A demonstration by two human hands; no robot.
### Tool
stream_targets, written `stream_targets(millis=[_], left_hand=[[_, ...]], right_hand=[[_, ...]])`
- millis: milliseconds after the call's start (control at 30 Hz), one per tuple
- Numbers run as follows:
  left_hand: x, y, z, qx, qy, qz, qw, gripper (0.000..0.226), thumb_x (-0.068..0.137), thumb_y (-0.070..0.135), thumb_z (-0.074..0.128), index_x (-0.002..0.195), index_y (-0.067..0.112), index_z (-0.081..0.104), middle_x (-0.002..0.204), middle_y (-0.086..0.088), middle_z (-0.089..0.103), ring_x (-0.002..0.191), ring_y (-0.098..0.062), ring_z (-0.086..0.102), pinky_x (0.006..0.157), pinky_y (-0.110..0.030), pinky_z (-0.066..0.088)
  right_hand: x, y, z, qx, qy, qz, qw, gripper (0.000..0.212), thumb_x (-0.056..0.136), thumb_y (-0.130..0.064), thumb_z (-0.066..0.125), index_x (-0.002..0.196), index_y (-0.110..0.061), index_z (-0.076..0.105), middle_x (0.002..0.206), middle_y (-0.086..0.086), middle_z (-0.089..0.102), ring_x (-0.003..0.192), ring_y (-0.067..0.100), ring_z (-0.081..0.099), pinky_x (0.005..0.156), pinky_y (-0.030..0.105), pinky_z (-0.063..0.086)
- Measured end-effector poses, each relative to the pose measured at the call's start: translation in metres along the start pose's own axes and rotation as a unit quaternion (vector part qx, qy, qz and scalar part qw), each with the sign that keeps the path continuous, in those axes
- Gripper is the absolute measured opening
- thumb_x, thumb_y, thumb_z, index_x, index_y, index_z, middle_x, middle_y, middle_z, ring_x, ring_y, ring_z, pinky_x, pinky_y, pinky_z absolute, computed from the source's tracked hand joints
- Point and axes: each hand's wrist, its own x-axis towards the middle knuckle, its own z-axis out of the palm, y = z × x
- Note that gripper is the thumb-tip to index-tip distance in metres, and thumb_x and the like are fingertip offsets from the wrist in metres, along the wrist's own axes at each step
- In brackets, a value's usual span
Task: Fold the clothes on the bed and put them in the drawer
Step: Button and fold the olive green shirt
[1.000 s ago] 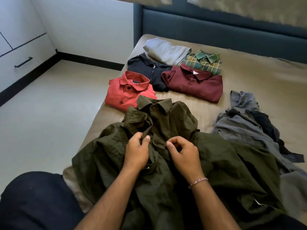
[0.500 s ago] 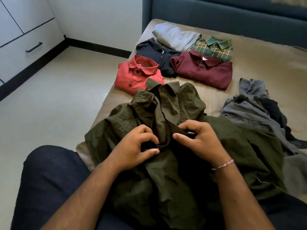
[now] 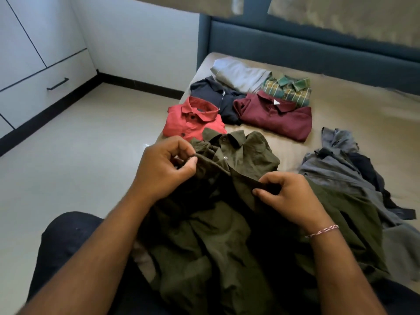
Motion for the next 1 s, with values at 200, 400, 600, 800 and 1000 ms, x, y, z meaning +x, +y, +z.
stream_targets(millis=[200,400,600,800,1000], left_hand=[[0.138,0.029,0.005,0.047,0.115,0.057,0.991,0.010,0.087,0.016,0.073,0.093,0.020,0.080,0.083,0.006,0.076,0.074,-0.003,0.069,0.080,-0.032,0.061],[0.102,0.053,0.018,0.145,0.142,0.176,0.963,0.009,0.085,0.007,0.073,0.087,0.015,0.069,0.088,0.006,0.067,0.082,-0.007,0.058,0.080,-0.016,0.047],[-0.035,-0.011,0.057,0.137,0.051,0.077,0.986,0.022,0.091,0.006,0.074,0.112,0.012,0.075,0.104,0.001,0.071,0.097,-0.012,0.066,0.092,-0.028,0.055],[-0.050,-0.017,0.041,0.066,0.066,0.063,0.994,0.016,0.093,0.008,0.076,0.108,0.012,0.077,0.101,0.004,0.076,0.096,-0.008,0.071,0.085,-0.029,0.060],[-0.076,-0.004,0.051,-0.022,0.076,-0.001,0.997,0.017,0.094,0.006,0.074,0.109,0.013,0.079,0.100,0.005,0.072,0.098,-0.019,0.070,0.087,-0.025,0.054]], right_hand=[[0.096,-0.019,-0.036,0.252,0.285,0.078,0.921,0.019,0.079,-0.015,0.088,0.071,-0.021,0.072,0.065,-0.007,0.068,0.058,0.003,0.056,0.064,0.024,0.049],[0.067,-0.044,-0.065,0.048,0.279,0.036,0.958,0.010,0.083,-0.018,0.079,0.076,-0.023,0.073,0.069,-0.013,0.069,0.062,0.000,0.061,0.059,0.015,0.044],[-0.024,-0.027,0.027,0.213,0.062,0.148,0.964,0.017,0.094,-0.028,0.075,0.077,-0.025,0.079,0.074,-0.002,0.076,0.069,0.014,0.072,0.066,0.034,0.059],[-0.041,-0.035,0.049,0.406,0.074,0.193,0.890,0.029,0.086,-0.028,0.080,0.073,-0.003,0.072,0.072,0.014,0.070,0.068,0.020,0.064,0.064,0.030,0.055],[-0.044,-0.033,0.039,0.494,-0.076,0.161,0.851,0.027,0.097,0.000,0.062,0.113,-0.013,0.079,0.115,0.011,0.077,0.113,0.026,0.073,0.092,0.034,0.058]])
